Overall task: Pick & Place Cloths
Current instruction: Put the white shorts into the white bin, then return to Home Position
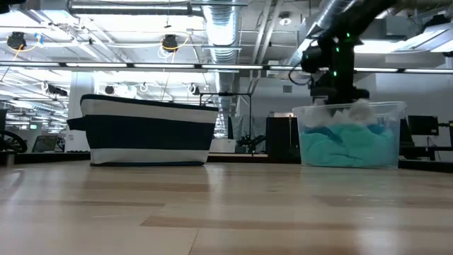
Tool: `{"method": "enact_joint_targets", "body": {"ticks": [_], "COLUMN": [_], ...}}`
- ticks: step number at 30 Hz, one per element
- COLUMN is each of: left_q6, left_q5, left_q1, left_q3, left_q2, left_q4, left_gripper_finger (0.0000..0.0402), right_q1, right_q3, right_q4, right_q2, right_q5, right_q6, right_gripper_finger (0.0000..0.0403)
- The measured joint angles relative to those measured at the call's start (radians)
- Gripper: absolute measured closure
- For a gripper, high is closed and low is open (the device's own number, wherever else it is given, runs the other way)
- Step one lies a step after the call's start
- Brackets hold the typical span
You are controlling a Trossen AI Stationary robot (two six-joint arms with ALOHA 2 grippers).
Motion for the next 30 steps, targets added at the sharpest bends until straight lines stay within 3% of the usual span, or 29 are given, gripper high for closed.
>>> {"method": "enact_joint_targets", "body": {"ticks": [8,13,18,26,30], "left_q6": [0.000,0.000,0.000,0.001,0.027], "left_q5": [-0.041,-0.104,-0.138,-0.156,-0.161], "left_q1": [0.001,0.013,0.048,0.108,0.137], "left_q3": [0.000,0.000,0.000,0.000,0.007], "left_q2": [0.000,0.000,0.000,0.000,-0.045], "left_q4": [-0.001,-0.001,-0.001,0.000,0.064], "left_gripper_finger": [0.0082,0.0082,0.0082,0.0082,0.0082], "right_q1": [-0.050,-0.044,-0.048,-0.063,-0.054], "right_q3": [-0.095,-0.066,0.026,0.146,0.234], "right_q4": [0.127,0.137,0.084,-0.054,-0.117], "right_q2": [0.068,0.070,-0.001,-0.107,-0.184], "right_q5": [-0.068,-0.092,-0.058,-0.069,-0.075], "right_q6": [0.018,0.024,0.051,0.054,0.073], "right_gripper_finger": [0.0400,0.0367,0.0301,0.0148,0.0125]}}
